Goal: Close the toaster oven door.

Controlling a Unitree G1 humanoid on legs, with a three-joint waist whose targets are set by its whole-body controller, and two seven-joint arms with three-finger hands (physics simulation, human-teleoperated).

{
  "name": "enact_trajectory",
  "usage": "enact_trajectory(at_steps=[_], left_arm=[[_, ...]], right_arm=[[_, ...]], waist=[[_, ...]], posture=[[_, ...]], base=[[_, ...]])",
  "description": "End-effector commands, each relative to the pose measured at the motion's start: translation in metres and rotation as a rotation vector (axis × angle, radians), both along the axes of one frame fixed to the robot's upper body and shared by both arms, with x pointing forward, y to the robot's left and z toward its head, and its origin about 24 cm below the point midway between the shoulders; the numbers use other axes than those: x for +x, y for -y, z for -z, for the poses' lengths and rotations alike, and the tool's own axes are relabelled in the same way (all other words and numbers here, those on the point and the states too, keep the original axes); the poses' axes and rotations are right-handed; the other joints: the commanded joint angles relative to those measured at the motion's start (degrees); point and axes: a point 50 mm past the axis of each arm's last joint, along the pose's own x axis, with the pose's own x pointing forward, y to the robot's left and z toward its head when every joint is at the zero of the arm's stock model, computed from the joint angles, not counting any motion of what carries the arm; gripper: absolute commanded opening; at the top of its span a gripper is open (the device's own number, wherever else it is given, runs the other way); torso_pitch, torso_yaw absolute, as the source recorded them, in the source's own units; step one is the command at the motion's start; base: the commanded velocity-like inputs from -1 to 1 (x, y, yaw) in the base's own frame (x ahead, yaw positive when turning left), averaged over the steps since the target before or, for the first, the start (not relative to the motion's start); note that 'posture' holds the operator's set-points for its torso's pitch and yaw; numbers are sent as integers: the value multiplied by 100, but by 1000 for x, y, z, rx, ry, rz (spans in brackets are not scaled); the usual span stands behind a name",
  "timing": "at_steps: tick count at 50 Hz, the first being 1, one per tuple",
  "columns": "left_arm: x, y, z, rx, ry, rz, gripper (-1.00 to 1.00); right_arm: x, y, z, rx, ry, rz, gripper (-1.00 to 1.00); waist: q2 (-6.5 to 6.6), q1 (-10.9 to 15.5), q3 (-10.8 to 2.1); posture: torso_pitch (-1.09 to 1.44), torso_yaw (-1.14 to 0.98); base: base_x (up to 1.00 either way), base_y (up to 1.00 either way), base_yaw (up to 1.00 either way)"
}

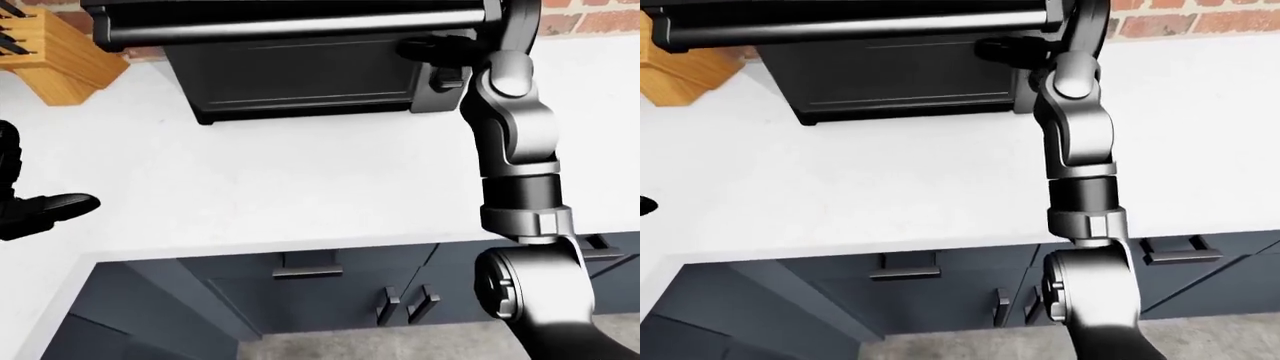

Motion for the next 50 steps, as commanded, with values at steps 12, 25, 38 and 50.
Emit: enact_trajectory(at_steps=[12,25,38,50], left_arm=[[-14,25,-12,53,55,75,100],[-29,47,-16,50,63,154,100],[-43,68,-15,46,61,233,100],[-50,91,-11,56,48,324,100]], right_arm=[[-9,9,-30,14,117,53,100],[-9,10,-33,17,123,55,100],[-9,10,-34,16,125,49,100],[-9,8,-38,20,132,46,100]], waist=[[27,-23,-153],[28,-38,-125],[23,-39,-107],[27,-35,-99]], posture=[[0,0],[0,0],[0,0],[0,0]], base=[[0,0,0],[0,0,0],[0,0,0],[0,0,0]])
